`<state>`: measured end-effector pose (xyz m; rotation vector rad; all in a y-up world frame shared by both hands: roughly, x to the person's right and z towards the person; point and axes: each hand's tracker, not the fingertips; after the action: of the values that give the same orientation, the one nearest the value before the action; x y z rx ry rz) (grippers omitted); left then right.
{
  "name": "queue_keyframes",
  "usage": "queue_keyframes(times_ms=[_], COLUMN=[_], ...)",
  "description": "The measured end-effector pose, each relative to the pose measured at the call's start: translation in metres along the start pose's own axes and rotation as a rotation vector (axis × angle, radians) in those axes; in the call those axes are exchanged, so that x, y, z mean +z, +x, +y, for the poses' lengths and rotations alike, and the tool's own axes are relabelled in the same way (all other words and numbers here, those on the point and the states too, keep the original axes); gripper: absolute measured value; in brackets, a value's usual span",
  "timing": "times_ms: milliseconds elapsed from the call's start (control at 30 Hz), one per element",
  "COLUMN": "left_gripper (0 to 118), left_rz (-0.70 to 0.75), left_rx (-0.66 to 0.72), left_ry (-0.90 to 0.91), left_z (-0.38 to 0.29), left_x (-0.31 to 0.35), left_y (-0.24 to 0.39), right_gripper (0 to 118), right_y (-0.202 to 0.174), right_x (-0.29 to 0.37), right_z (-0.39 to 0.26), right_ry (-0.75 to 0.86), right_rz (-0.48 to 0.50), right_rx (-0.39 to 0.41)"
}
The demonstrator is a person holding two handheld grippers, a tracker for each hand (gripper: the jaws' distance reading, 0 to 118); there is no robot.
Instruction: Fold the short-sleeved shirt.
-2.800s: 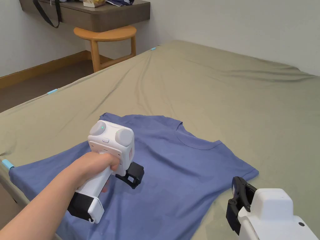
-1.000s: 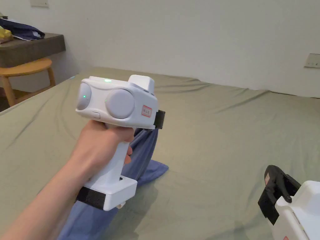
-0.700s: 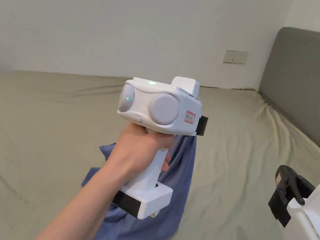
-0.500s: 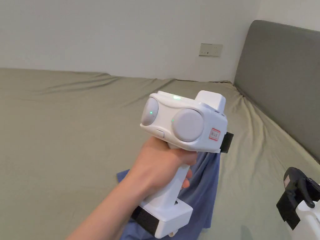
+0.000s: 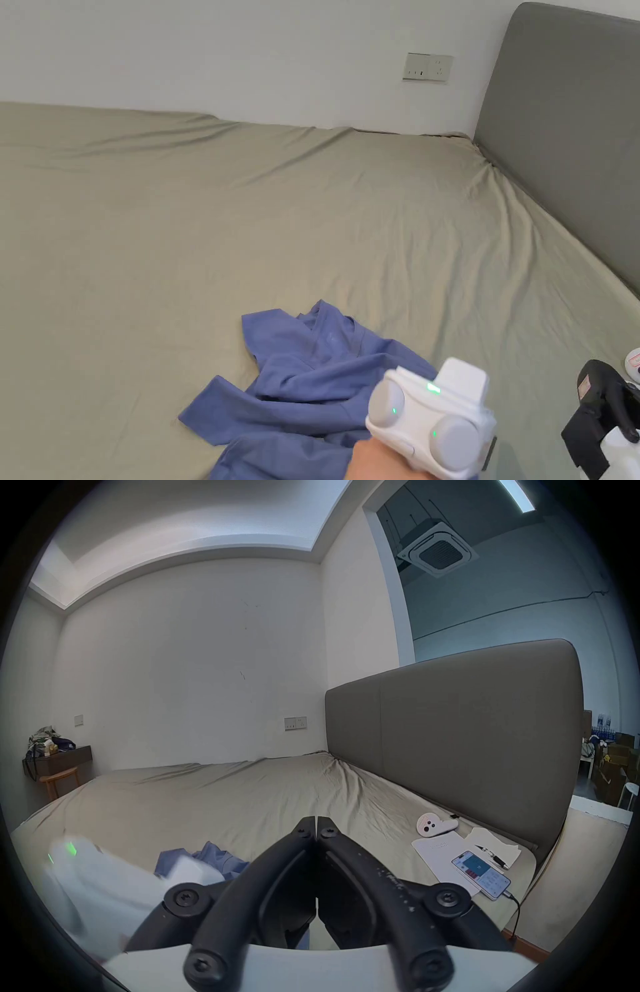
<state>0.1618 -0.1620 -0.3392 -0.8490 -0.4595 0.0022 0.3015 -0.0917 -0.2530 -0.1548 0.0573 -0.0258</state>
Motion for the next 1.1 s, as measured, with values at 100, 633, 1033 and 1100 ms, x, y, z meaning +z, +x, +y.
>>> queue_keyframes(times_ms=[100, 633, 1033, 1100], left_gripper=[0, 118, 113, 100], left_rz=[0.004, 0.129, 0.894, 0.878], left_rx=[0.012, 0.112, 0.366, 0.391], left_ry=[-0.041, 0.482, 0.654, 0.608], left_z=[-0.017, -0.036, -0.189, -0.208], left_x=[-0.022, 0.157, 0.277, 0.275], left_y=[0.005, -0.084, -0.155, -0.157], right_gripper=[1, 1, 1, 1], right_y=[0.001, -0.009, -0.054, -0.058], right_x=[0.001, 0.008, 0.016, 0.018], right_z=[-0.001, 0.01, -0.011, -0.014], right_ry=[-0.005, 0.075, 0.046, 0.036], right_rz=[-0.003, 0.047, 0.164, 0.173], right_rx=[0.014, 0.02, 0.003, 0.006])
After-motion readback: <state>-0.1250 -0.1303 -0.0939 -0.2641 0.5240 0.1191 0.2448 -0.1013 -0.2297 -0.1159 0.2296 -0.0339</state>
